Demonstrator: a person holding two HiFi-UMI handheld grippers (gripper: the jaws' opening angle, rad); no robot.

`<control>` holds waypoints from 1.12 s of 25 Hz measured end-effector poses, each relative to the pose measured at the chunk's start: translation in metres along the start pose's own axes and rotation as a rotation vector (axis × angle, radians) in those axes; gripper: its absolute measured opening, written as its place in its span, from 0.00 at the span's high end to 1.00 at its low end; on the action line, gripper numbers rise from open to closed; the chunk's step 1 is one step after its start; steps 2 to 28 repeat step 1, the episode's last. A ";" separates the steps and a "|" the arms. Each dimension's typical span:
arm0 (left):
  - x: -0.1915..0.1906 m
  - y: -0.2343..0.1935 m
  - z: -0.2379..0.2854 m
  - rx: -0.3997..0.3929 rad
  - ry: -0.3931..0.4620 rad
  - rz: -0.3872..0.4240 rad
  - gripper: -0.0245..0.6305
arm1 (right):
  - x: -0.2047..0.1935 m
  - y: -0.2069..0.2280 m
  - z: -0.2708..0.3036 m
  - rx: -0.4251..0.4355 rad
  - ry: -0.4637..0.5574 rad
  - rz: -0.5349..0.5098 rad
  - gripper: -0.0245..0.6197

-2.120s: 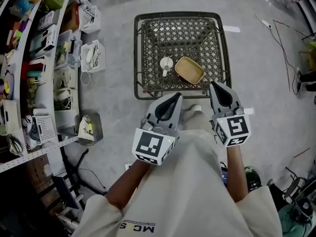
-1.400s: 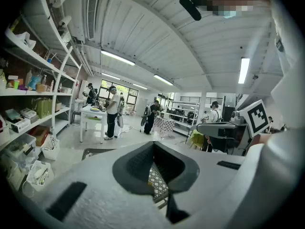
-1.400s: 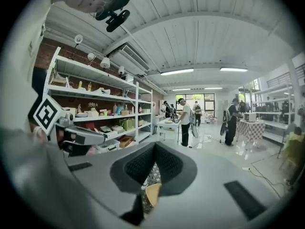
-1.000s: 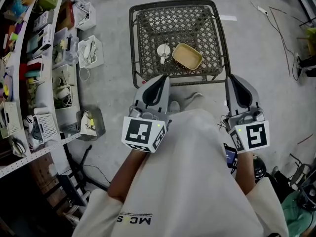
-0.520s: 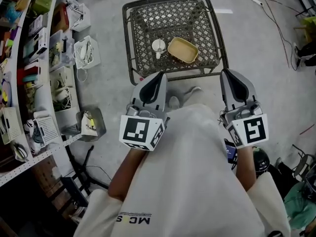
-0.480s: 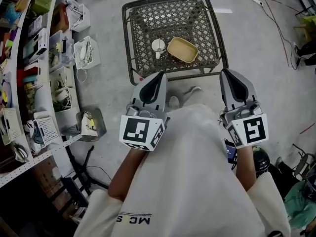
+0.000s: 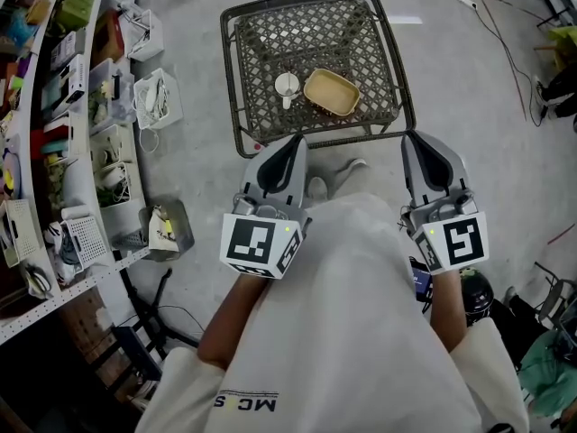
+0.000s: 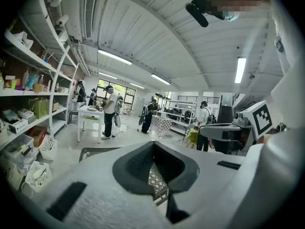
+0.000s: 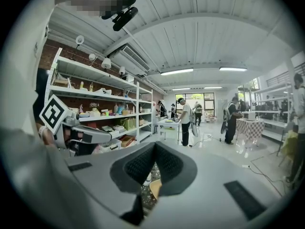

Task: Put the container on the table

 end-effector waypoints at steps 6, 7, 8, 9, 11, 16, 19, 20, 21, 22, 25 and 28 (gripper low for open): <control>0.000 0.001 -0.001 0.000 0.000 -0.001 0.93 | 0.000 0.000 -0.001 -0.001 -0.001 0.000 0.94; 0.000 0.001 -0.001 0.000 0.000 -0.001 0.93 | 0.000 0.000 -0.001 -0.001 -0.001 0.000 0.94; 0.000 0.001 -0.001 0.000 0.000 -0.001 0.93 | 0.000 0.000 -0.001 -0.001 -0.001 0.000 0.94; 0.000 0.001 -0.001 0.000 0.000 -0.001 0.93 | 0.000 0.000 -0.001 -0.001 -0.001 0.000 0.94; 0.000 0.001 -0.001 0.000 0.000 -0.001 0.93 | 0.000 0.000 -0.001 -0.001 -0.001 0.000 0.94; 0.000 0.001 -0.001 0.000 0.000 -0.001 0.93 | 0.000 0.000 -0.001 -0.001 -0.001 0.000 0.94; 0.000 0.001 -0.001 0.000 0.000 -0.001 0.93 | 0.000 0.000 -0.001 -0.001 -0.001 0.000 0.94; 0.000 0.001 -0.001 0.000 0.000 -0.001 0.93 | 0.000 0.000 -0.001 -0.001 -0.001 0.000 0.94; 0.000 0.001 -0.001 0.000 0.000 -0.001 0.93 | 0.000 0.000 -0.001 -0.001 -0.001 0.000 0.94; 0.000 0.001 -0.001 0.000 0.000 -0.001 0.93 | 0.000 0.000 -0.001 -0.001 -0.001 0.000 0.94; 0.000 0.001 -0.001 0.000 0.000 -0.001 0.93 | 0.000 0.000 -0.001 -0.001 -0.001 0.000 0.94; 0.000 0.001 -0.001 0.000 0.000 -0.001 0.93 | 0.000 0.000 -0.001 -0.001 -0.001 0.000 0.94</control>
Point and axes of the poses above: the fingertips, and each gripper's own axes: z forward along the fingers, y to its right, x out of its top, the point moved 5 cm from there along -z, backward along the fingers, and after that the axes turned 2 degrees about -y, right-handed, at the moved point
